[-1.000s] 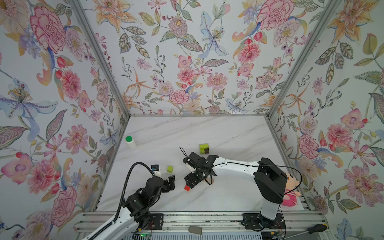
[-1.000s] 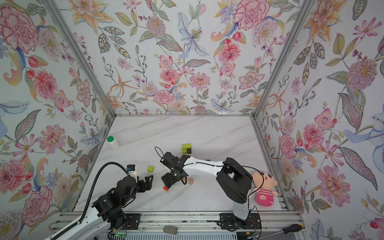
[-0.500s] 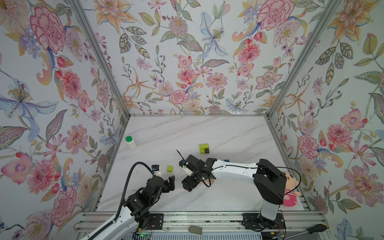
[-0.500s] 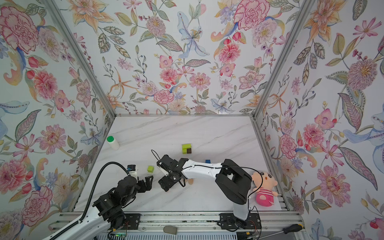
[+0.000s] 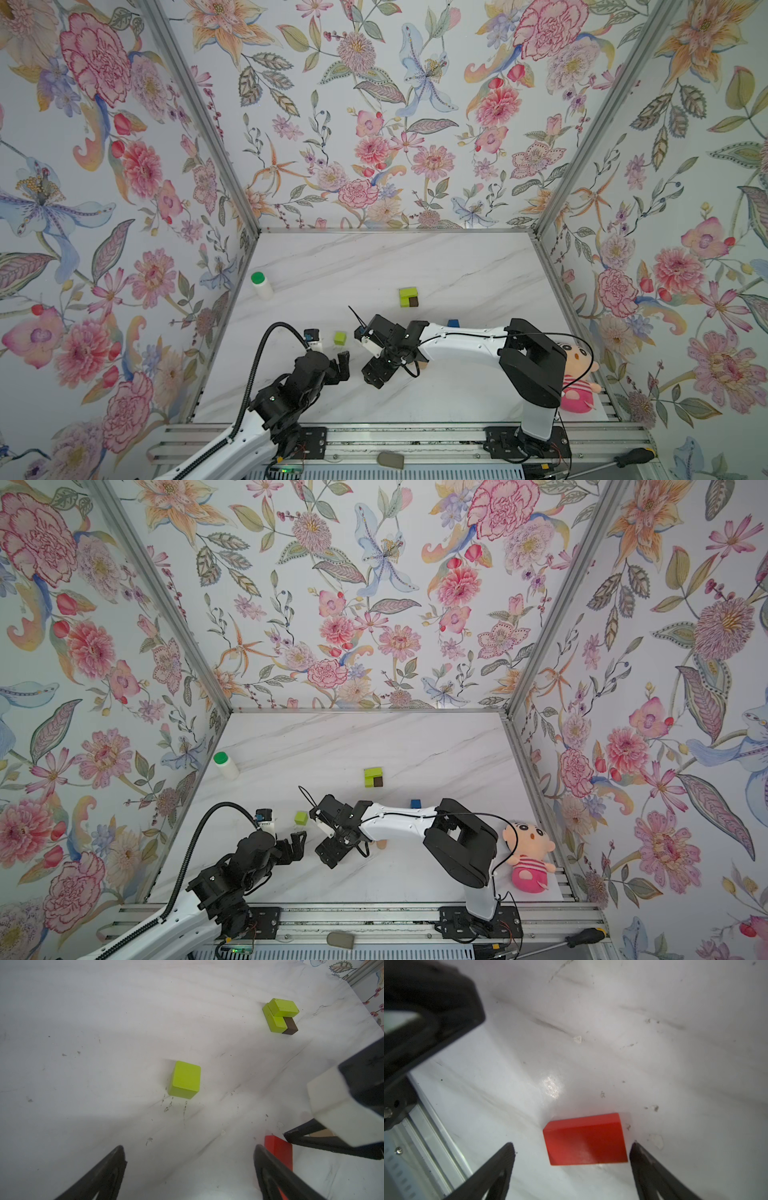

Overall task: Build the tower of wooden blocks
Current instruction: 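Close the right gripper on the red bar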

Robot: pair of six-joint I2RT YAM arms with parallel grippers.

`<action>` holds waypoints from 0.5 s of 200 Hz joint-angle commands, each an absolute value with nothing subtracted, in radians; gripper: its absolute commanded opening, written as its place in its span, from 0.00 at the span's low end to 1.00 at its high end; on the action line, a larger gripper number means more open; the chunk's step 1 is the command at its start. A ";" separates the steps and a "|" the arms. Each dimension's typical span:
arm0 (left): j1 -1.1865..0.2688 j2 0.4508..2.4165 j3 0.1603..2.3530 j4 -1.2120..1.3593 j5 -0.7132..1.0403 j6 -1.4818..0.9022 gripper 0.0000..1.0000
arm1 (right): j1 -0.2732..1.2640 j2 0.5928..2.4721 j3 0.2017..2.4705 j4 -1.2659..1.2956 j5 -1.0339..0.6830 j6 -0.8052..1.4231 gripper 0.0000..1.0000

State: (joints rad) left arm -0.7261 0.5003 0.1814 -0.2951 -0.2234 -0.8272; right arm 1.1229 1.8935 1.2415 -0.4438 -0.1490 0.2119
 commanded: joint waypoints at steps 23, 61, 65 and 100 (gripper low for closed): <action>-0.736 0.497 0.209 -0.308 -0.255 -0.826 0.97 | 1.131 1.933 1.235 -0.440 -0.123 0.185 0.89; -0.737 0.496 0.210 -0.308 -0.257 -0.824 0.98 | 1.140 1.950 1.248 -0.458 -0.092 0.176 0.88; -0.737 0.496 0.210 -0.308 -0.257 -0.824 0.98 | 1.140 1.952 1.250 -0.460 -0.088 0.175 0.87; -0.737 0.491 0.207 -0.308 -0.258 -0.824 0.98 | 1.149 1.960 1.260 -0.482 -0.050 0.168 0.85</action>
State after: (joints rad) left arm -0.7261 0.4992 0.1818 -0.2951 -0.2253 -0.8272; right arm 1.1389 1.9213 1.2457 -0.4328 -0.0944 0.1856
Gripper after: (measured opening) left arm 0.976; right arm 0.857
